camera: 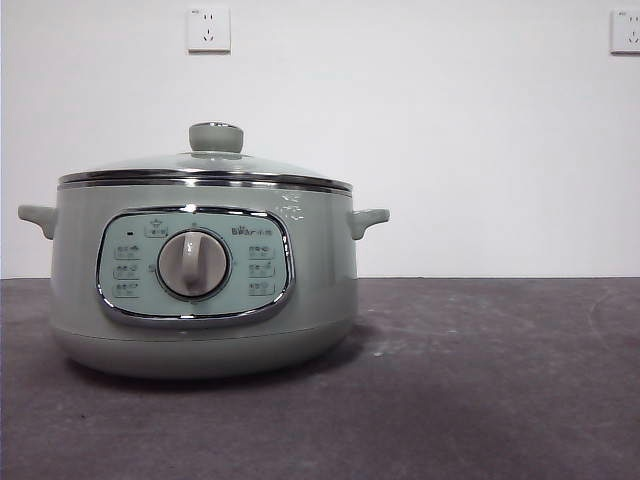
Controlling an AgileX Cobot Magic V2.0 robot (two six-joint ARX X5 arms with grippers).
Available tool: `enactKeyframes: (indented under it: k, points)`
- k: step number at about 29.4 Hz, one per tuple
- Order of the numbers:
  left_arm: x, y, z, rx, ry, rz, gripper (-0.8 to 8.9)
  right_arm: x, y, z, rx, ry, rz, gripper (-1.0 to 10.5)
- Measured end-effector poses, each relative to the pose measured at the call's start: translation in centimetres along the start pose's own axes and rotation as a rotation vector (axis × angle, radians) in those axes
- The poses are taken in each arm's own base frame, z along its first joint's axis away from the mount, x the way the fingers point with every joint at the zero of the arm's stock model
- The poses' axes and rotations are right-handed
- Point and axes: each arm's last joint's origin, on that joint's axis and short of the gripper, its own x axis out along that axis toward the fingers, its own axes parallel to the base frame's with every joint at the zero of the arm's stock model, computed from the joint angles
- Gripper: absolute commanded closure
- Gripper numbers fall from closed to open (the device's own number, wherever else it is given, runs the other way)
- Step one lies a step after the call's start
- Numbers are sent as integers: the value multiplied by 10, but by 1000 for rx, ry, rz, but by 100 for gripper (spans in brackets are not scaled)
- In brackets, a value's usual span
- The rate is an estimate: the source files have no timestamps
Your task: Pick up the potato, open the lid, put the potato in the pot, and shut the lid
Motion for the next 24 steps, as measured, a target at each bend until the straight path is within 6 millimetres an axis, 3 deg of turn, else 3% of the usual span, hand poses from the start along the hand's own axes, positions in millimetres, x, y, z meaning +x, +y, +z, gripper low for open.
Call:
enactKeyframes:
  k: [3, 8, 24]
  points:
    - [0, 0, 0, 0, 0, 0, 817, -2, -7, -17, -24, -73, -38, 962]
    - [0, 0, 0, 0, 0, 0, 817, -3, -13, -49, -26, -37, -110, 962]
    - [0, 0, 0, 0, 0, 0, 817, 0, -12, -110, -4, 10, -123, 962]
